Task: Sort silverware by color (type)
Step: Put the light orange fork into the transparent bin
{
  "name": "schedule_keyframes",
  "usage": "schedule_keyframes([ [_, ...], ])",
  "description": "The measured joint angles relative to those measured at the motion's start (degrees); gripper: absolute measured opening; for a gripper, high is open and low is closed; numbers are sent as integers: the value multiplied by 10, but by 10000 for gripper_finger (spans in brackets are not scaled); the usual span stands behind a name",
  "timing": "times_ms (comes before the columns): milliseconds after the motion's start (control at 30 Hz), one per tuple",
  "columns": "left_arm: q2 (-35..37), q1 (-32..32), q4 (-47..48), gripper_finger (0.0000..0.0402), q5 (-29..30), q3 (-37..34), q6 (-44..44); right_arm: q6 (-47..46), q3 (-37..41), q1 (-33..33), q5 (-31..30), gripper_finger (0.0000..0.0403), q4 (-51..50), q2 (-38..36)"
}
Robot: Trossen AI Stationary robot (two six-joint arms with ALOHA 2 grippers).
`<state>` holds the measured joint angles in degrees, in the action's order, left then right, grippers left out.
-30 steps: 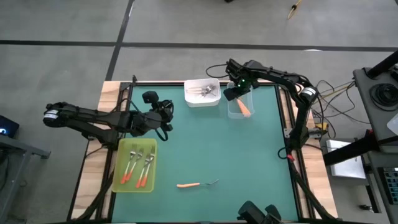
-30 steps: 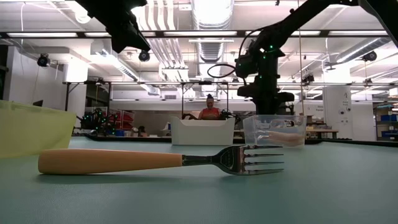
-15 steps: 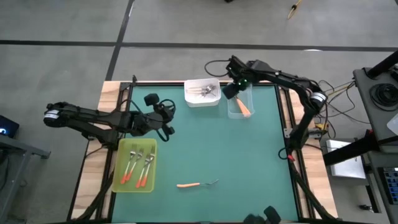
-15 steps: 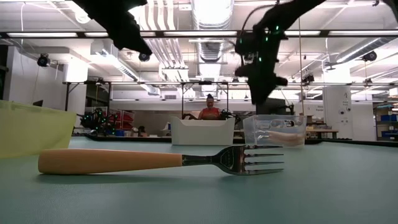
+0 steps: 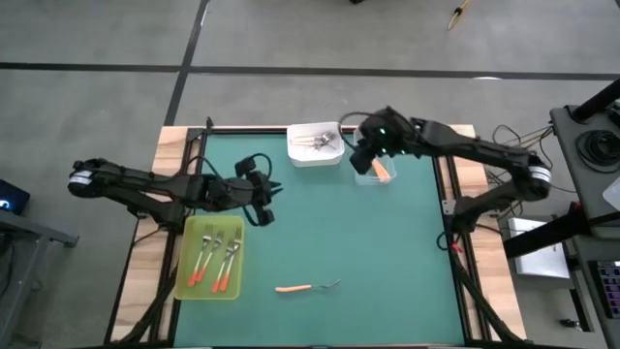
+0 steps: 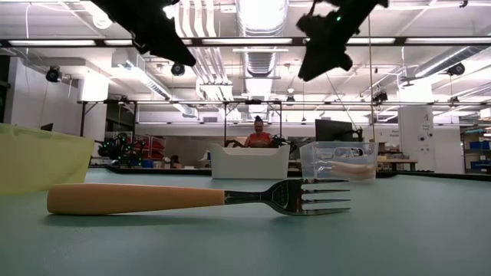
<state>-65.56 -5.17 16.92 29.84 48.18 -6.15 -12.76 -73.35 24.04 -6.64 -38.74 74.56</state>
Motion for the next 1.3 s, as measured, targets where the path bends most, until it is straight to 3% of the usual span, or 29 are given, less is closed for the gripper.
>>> schedule_keyframes([
  [433, 0, -55, -27, 40, -24, 0, -73, -37, 159, -155, 0, 94, 109, -111],
  [700, -14, -103, -62, 40, -24, 0, -95, -43, 196, -276, 1, 89, 146, -100],
  [1000, -96, -162, -152, 40, -24, 0, -96, -89, 202, -377, -1, 88, 155, -97],
  [1300, -166, -218, -210, 40, -25, 0, -148, -125, 202, -467, -62, 85, 164, -49],
])
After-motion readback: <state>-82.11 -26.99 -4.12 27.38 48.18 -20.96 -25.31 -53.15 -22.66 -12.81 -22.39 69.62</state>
